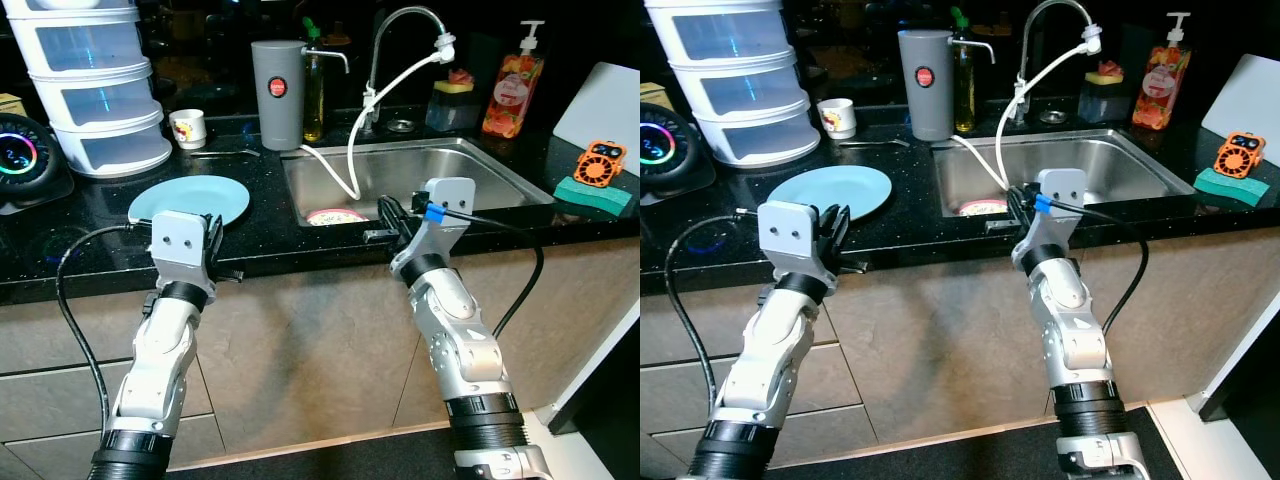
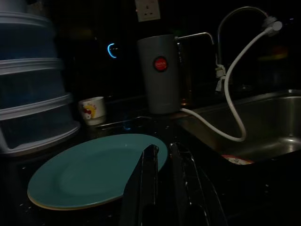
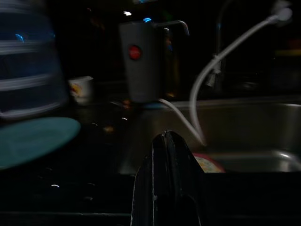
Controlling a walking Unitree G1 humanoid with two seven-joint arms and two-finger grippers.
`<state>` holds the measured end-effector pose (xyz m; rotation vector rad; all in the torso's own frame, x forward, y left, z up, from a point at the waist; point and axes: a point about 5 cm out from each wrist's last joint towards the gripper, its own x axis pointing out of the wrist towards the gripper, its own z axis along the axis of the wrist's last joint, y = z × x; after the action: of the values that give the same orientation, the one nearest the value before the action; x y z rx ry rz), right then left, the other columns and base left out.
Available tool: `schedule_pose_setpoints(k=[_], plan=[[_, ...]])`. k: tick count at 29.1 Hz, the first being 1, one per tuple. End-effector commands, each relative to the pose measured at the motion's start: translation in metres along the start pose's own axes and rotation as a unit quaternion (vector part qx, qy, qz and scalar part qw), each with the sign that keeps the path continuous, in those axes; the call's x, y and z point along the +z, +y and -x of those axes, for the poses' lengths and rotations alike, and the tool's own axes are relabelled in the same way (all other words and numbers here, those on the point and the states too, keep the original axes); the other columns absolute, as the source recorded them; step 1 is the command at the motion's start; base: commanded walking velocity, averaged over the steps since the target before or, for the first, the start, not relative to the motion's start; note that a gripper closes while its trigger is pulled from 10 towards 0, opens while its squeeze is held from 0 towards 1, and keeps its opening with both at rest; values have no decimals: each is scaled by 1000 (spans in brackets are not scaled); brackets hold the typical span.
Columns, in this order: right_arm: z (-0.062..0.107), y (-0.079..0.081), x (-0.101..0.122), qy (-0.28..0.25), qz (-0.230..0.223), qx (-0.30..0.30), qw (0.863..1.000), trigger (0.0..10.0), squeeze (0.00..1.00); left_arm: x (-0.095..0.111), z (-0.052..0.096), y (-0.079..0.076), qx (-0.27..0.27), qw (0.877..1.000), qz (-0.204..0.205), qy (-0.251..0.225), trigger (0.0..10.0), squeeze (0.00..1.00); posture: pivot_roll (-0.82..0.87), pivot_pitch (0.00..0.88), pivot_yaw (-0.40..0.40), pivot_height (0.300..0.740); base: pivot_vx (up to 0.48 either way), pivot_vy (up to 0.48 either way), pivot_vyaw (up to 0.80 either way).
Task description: Kitchen organization
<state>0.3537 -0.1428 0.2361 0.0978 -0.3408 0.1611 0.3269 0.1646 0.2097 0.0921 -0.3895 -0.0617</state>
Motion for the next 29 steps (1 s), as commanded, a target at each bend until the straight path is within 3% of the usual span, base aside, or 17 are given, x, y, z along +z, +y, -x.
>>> schedule_pose_setpoints(k=[1, 4, 6, 8, 9, 11, 13, 14, 15, 16, 19, 20, 21, 23, 26, 27, 29], plan=[[0, -18, 2, -4, 0, -38, 999, 10000, 0, -2, 2, 16, 28, 1000, -7, 8, 10000, 0, -51, 16, 22, 740, 0, 0, 0], [1, -31, 13, -19, -4, -64, 998, 10000, 0, 5, 2, 25, 39, 999, -8, -3, 10000, 0, -50, 2, 25, 740, 0, 0, 0], [2, -35, 3, -1, -13, -84, 996, 10000, 0, -8, 4, 26, 40, 999, -16, 21, 10000, 0, -52, 11, 26, 740, 0, 0, 0], [-2, -7, 8, -19, -30, -33, 999, 10000, 0, -3, -3, 1, 5, 1000, 15, 4, 10000, 0, -54, 6, 33, 740, 0, 0, 0], [-2, -7, 8, -19, -30, -33, 999, 10000, 0, -3, -3, 1, 5, 1000, 15, 4, 10000, 0, -54, 6, 33, 740, 0, 0, 0], [-3, 22, 17, -38, -49, 23, 998, 10000, 0, 9, -8, -20, -27, 999, 42, -17, 10000, 0, -57, 7, 33, 740, 0, 0, 0], [-3, 26, 10, -29, -50, 28, 998, 10000, 0, 7, -9, -27, -32, 998, 50, -14, 10000, 0, -57, 7, 33, 740, 0, 0, 0], [-2, 15, 5, -18, -45, 0, 999, 10000, 0, 6, -10, -23, -27, 999, 44, -13, 10000, 0, -60, 8, 28, 740, 0, 0, 0], [-2, 15, 5, -18, -45, 0, 999, 10000, 0, 6, -10, -23, -27, 999, 44, -13, 10000, 0, -60, 8, 28, 740, 0, 0, 0], [-1, -4, 1, -11, -40, -43, 998, 10000, 0, 6, -9, -13, -15, 999, 29, -15, 10000, 0, -54, 8, 24, 740, 0, 0, 0], [0, -14, 5, -17, -38, -59, 997, 10000, 0, 9, -10, -4, -3, 1000, 20, -19, 10000, 0, -54, 8, 24, 740, 0, 0, 0], [1, -34, 17, -34, -19, -73, 997, 10000, 0, 13, -7, 21, 26, 999, 5, -23, 10000, 0, -56, 5, 24, 740, 0, 0, 0], [1, -34, 17, -34, -19, -73, 997, 10000, 0, 13, -7, 21, 26, 999, 5, -23, 10000, 0, -56, 5, 24, 740, 0, 0, 0], [2, -48, 17, -25, 7, -82, 996, 10000, 0, 7, -2, 41, 47, 999, -9, -8, 10000, 0, -61, 2, 20, 740, 0, 0, 0], [2, -46, 12, -14, 17, -79, 997, 10000, 0, 4, -1, 40, 48, 999, -20, 0, 10000, 0, -58, 0, 15, 740, 0, 0, 0], [2, -40, 12, -17, 14, -70, 997, 10000, 0, 6, -3, 35, 42, 999, -19, -5, 10000, 0, -54, 0, 12, 740, 0, 0, 0], [-1, -12, 16, -36, -11, -22, 999, 10000, 0, 17, -9, 17, 22, 999, 7, -27, 10000, 0, -49, 0, 7, 740, 0, 0, 0]])
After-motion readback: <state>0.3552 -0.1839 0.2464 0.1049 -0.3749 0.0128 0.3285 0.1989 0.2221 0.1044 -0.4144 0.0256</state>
